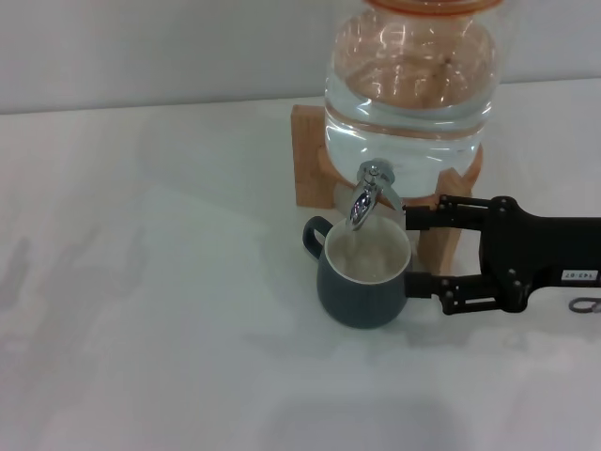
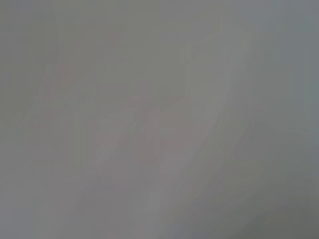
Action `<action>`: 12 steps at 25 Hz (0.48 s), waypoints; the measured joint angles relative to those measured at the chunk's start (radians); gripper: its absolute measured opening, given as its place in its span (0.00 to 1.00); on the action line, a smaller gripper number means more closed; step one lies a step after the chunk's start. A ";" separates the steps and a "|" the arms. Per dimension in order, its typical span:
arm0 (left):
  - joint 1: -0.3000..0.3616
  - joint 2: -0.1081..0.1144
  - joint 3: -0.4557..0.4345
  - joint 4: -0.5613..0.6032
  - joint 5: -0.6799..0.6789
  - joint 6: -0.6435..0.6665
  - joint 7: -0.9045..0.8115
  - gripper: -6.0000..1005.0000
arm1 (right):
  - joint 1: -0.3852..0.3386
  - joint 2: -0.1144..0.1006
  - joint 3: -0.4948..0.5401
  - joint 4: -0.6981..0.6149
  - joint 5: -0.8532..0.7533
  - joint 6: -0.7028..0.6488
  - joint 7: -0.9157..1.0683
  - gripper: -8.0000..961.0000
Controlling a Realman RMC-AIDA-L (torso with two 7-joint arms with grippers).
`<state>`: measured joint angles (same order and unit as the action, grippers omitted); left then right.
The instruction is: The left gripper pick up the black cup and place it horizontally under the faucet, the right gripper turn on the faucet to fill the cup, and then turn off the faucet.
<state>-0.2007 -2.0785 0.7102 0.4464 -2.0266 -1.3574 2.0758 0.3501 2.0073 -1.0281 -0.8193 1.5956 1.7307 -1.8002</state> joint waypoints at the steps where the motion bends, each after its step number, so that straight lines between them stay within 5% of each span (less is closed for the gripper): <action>1: 0.000 0.000 0.000 0.000 0.000 0.000 0.002 0.51 | -0.003 0.000 -0.001 -0.003 0.002 0.003 0.002 0.87; 12: 0.003 0.000 0.000 0.000 -0.013 0.005 0.043 0.51 | -0.024 0.002 -0.093 -0.013 0.043 0.014 0.017 0.87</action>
<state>-0.1974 -2.0786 0.7102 0.4464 -2.0401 -1.3524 2.1183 0.3261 2.0089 -1.1215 -0.8319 1.6387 1.7444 -1.7834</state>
